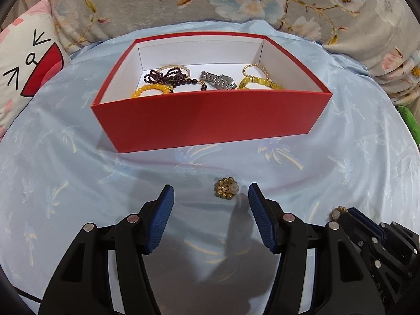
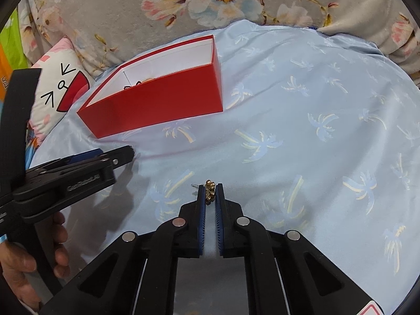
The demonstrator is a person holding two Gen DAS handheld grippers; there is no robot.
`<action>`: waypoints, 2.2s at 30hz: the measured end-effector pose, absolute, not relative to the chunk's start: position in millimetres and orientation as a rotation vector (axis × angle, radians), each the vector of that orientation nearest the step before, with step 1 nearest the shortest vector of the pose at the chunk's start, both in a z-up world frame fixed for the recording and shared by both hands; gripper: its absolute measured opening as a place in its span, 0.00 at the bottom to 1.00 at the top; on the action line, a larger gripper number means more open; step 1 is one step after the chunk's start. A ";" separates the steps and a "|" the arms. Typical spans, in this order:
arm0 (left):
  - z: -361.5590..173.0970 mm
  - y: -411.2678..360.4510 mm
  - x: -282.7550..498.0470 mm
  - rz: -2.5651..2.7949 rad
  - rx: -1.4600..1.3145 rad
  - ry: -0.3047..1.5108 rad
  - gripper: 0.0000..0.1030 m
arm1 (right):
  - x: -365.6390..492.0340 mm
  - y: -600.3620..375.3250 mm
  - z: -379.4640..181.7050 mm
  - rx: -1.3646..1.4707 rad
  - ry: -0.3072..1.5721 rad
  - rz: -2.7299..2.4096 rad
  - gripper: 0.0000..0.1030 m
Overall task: Organize jewelry
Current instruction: 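Grasp one gold flower earring with the right tool while the left tool grasps the other, then carry both earrings over the red box and lower them inside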
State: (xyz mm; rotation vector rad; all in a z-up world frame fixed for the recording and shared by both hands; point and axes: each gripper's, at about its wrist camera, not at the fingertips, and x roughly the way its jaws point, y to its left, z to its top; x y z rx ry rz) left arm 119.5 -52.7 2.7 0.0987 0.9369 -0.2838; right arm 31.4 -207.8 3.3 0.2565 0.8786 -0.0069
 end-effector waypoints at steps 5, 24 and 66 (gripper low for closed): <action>-0.4 -55.7 123.6 -0.282 0.105 0.935 0.44 | 30.5 -208.2 3.4 0.261 0.877 -0.004 0.07; 21.0 -24.7 109.0 -0.312 0.054 0.920 0.17 | 25.1 -200.4 35.2 0.248 0.807 0.018 0.06; 78.0 -20.9 216.9 -0.211 0.072 0.831 0.17 | 176.4 -190.7 80.6 0.120 0.717 -0.027 0.04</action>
